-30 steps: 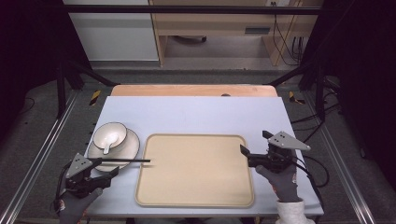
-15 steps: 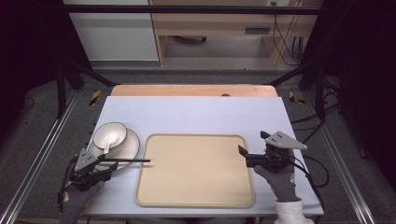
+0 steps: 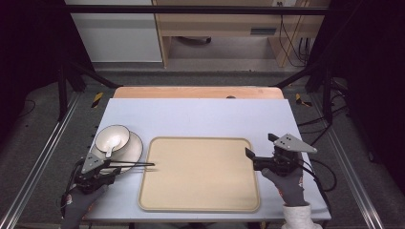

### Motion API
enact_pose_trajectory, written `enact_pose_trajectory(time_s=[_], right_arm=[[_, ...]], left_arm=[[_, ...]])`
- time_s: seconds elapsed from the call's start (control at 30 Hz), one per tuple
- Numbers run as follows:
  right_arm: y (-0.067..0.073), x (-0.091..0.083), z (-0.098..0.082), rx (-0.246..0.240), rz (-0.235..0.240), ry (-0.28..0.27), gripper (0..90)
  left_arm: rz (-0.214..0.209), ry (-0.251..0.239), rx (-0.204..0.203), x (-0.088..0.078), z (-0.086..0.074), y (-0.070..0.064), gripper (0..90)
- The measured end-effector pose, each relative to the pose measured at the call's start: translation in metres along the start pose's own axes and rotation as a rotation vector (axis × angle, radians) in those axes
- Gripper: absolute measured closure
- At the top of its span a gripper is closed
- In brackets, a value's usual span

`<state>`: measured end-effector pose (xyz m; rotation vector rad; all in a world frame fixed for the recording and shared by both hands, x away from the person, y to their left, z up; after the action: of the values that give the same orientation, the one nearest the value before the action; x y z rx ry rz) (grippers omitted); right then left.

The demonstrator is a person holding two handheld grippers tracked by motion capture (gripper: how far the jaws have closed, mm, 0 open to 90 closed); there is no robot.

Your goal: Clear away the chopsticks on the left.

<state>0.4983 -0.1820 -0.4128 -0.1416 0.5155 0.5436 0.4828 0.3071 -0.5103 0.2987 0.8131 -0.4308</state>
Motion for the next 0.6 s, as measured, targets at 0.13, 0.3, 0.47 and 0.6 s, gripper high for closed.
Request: enact_pose_trajectory(time_s=[0.13, 0.3, 0.47, 0.6], right_arm=[[-0.0006, -0.0003, 0.0000, 0.003, -0.003, 0.001, 4.4], [-0.0009, 0.0011, -0.0005, 0.002, -0.006, 0.004, 4.1], [-0.0005, 0.0025, -0.0016, 0.002, -0.008, 0.014, 4.1], [-0.0006, 0.0025, -0.0015, 0.004, -0.009, 0.013, 4.1]], left_arm=[[-0.002, 0.008, -0.002, -0.0005, -0.0007, 0.0000, 52.7], [-0.013, 0.024, -0.006, -0.0005, -0.0018, -0.0004, 59.9], [-0.017, 0.030, -0.003, -0.0025, -0.0020, -0.0016, 70.7], [-0.020, 0.041, -0.005, -0.0020, -0.0019, -0.0036, 76.7]])
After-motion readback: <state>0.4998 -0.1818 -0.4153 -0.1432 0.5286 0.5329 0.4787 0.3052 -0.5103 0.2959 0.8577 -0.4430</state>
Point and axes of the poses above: each handheld gripper's, and its own axes: x roughly forward along the jaws, z roughly out of its top, y roughly to its left, the point moved 8 cm from there along x, roughly forward along the jaws, and after that the axes turned 10 degrees about y, right-handed, at the moved point
